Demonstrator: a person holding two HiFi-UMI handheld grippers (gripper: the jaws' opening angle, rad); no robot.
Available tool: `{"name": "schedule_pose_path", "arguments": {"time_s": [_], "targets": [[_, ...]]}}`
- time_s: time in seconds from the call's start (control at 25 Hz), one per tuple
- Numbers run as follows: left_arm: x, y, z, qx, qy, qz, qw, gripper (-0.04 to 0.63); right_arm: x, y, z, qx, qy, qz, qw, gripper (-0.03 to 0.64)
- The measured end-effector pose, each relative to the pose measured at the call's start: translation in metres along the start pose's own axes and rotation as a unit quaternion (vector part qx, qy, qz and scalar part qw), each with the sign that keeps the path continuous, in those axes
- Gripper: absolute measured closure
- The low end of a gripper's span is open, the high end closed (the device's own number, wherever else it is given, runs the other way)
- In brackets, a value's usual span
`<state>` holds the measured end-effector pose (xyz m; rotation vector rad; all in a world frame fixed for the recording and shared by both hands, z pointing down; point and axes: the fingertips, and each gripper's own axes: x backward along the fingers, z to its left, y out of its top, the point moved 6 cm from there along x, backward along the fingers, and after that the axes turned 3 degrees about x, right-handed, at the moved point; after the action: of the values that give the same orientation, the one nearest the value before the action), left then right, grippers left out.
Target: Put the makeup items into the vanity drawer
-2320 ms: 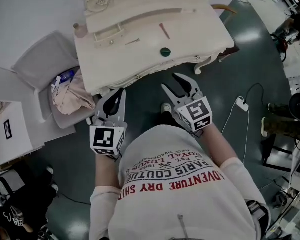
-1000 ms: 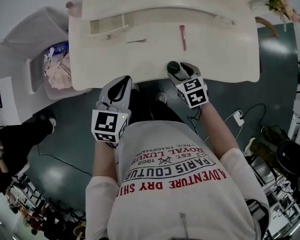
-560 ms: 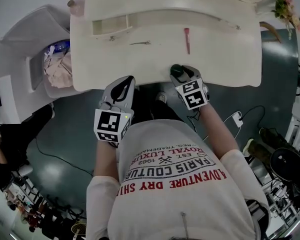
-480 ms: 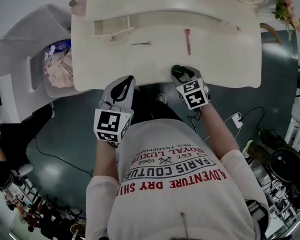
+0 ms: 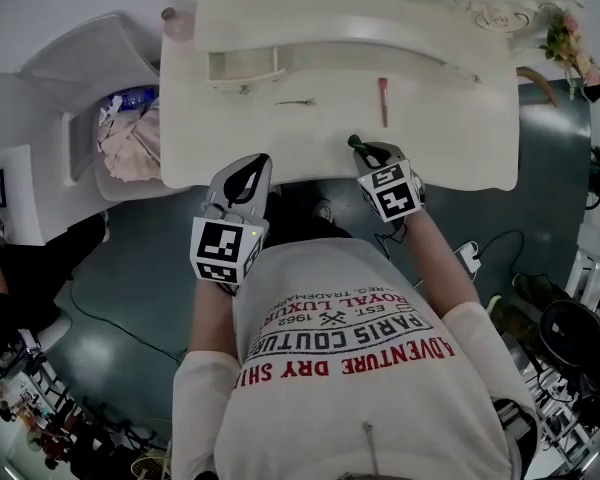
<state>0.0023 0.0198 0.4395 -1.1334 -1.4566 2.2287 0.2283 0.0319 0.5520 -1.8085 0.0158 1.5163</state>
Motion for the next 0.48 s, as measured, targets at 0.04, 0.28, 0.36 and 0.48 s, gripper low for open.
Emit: {"name": "schedule_pose_path", "arguments": {"time_s": [0.04, 0.28, 0.36, 0.48], "targets": [[0.002, 0.003, 0.004, 0.0, 0.002, -0.004, 1.0, 0.584, 0.0, 0.008, 0.0, 0.003, 0.0, -0.004, 1.0, 0.563], [0.022, 0.025, 0.041, -0.008, 0.023, -0.033, 0.9992, 0.584, -0.011, 0.073, 0.009, 0.032, 0.002, -0.034, 0.999, 0.563], [0.027, 0.032, 0.058, -0.01, 0.037, -0.044, 0.9983, 0.584, -0.017, 0.1, 0.014, 0.052, 0.005, -0.046, 0.998, 0.563], [0.034, 0.041, 0.083, -0.007, 0.051, -0.054, 0.9972, 0.584, -0.027, 0.141, 0.019, 0.069, 0.01, -0.063, 0.996, 0.563]]}}
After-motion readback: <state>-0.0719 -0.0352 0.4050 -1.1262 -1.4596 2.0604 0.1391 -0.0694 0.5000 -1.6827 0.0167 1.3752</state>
